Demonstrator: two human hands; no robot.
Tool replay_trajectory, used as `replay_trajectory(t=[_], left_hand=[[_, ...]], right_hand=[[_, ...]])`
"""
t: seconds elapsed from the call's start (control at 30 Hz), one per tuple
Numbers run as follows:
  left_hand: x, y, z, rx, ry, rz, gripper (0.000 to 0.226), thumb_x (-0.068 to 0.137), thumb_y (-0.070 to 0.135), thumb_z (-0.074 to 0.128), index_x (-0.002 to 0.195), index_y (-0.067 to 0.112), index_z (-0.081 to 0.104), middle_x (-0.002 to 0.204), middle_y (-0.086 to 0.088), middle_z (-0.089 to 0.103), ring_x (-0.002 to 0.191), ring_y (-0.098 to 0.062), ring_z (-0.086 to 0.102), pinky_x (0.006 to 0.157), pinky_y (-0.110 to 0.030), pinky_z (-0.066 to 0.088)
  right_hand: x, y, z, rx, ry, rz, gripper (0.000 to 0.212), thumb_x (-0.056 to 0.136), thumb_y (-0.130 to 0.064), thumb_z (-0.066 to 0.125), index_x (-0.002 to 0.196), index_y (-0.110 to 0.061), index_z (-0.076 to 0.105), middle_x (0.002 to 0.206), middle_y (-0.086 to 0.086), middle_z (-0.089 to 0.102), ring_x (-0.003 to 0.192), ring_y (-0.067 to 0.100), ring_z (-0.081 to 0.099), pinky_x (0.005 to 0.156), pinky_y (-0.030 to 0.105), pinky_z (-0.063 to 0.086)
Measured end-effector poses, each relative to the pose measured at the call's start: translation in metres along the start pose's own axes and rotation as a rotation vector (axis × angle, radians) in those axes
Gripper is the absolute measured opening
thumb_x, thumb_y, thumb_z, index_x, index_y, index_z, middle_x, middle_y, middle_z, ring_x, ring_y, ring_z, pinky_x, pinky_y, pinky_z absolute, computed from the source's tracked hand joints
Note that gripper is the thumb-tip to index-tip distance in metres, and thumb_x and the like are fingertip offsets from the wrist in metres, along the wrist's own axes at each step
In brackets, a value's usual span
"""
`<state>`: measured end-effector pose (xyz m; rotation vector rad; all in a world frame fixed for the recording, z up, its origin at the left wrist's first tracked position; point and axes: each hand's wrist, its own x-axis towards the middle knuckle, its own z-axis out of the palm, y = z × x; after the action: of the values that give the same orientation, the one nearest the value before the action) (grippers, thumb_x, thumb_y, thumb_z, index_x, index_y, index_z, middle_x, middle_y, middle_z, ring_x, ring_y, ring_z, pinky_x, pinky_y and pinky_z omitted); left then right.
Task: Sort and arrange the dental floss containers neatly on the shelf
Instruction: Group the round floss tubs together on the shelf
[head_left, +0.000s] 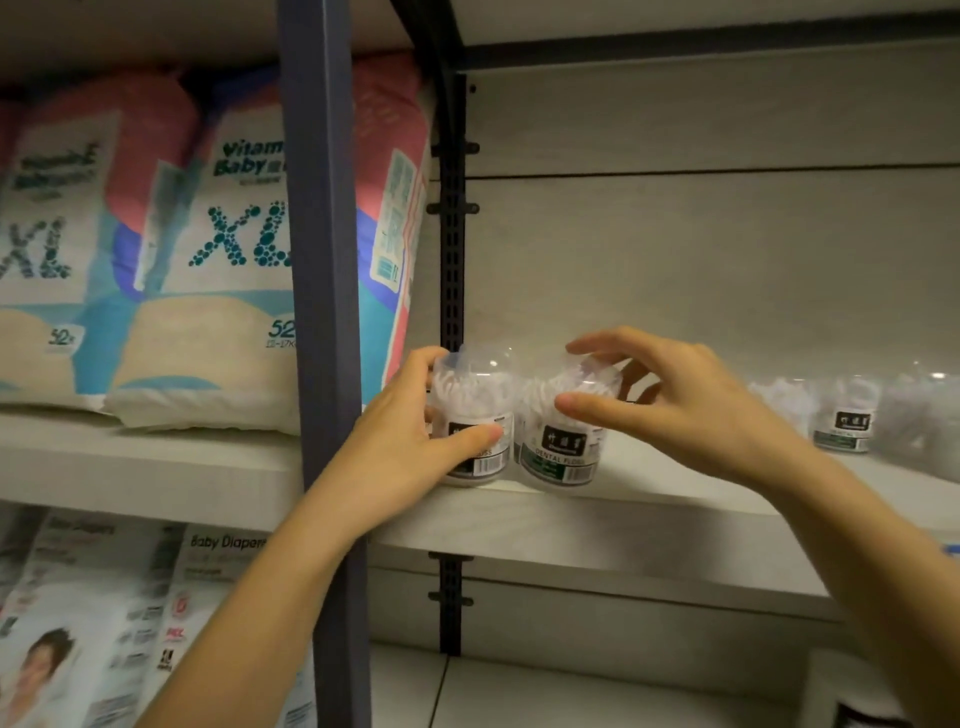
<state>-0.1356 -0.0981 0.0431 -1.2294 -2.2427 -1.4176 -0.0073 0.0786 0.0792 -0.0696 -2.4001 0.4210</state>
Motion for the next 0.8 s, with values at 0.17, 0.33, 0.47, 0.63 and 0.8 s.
replay_trajectory(t=[0.17, 0.33, 0.47, 0.63, 0.8], left_hand=[[0.012, -0.002, 0.006, -0.055, -0.114, -0.042, 0.068, 0.081, 0.031, 0.067, 0.136, 0.026, 0.026, 0.125, 0.008, 0.044, 0.112, -0.008, 0.046, 0.096, -0.029, 0.044], [0.019, -0.010, 0.006, -0.074, -0.213, -0.113, 0.073, 0.083, 0.031, 0.065, 0.140, 0.029, 0.019, 0.136, 0.005, 0.044, 0.121, -0.014, 0.046, 0.104, -0.040, 0.041], [0.017, -0.011, 0.009, -0.071, -0.208, -0.118, 0.073, 0.085, 0.032, 0.063, 0.142, 0.029, 0.017, 0.130, 0.011, 0.041, 0.112, -0.007, 0.043, 0.097, -0.028, 0.039], [0.010, -0.012, 0.008, 0.012, -0.077, -0.124, 0.119, 0.053, 0.071, 0.068, 0.147, 0.031, 0.007, 0.152, 0.001, 0.028, 0.132, -0.016, 0.035, 0.109, -0.042, 0.031], [0.003, 0.005, 0.028, 0.093, 0.211, 0.242, 0.054, 0.073, 0.056, 0.065, 0.118, 0.059, 0.035, 0.130, 0.006, 0.046, 0.119, -0.021, 0.045, 0.099, -0.050, 0.039]], right_hand=[[0.011, 0.005, 0.007, -0.039, -0.064, 0.031, 0.077, 0.058, -0.076, 0.042, 0.123, -0.035, 0.050, 0.116, -0.012, 0.058, 0.088, 0.003, 0.058, 0.082, 0.036, 0.053], [0.017, 0.010, 0.016, -0.095, -0.124, 0.024, 0.066, 0.074, -0.064, 0.051, 0.130, -0.030, 0.045, 0.125, -0.008, 0.058, 0.089, 0.007, 0.059, 0.082, 0.035, 0.053], [0.016, 0.010, 0.022, -0.109, -0.114, 0.025, 0.065, 0.077, -0.063, 0.047, 0.133, -0.030, 0.043, 0.131, -0.009, 0.054, 0.093, 0.008, 0.059, 0.085, 0.036, 0.052], [0.006, 0.013, 0.028, -0.153, -0.087, -0.038, 0.062, 0.084, -0.061, 0.043, 0.137, -0.030, 0.039, 0.138, -0.009, 0.043, 0.105, 0.010, 0.055, 0.088, 0.037, 0.051], [-0.036, 0.034, -0.001, -0.164, 0.004, -0.035, 0.053, 0.086, -0.056, 0.047, 0.134, -0.033, 0.039, 0.133, -0.018, 0.043, 0.107, 0.006, 0.053, 0.085, 0.033, 0.049]])
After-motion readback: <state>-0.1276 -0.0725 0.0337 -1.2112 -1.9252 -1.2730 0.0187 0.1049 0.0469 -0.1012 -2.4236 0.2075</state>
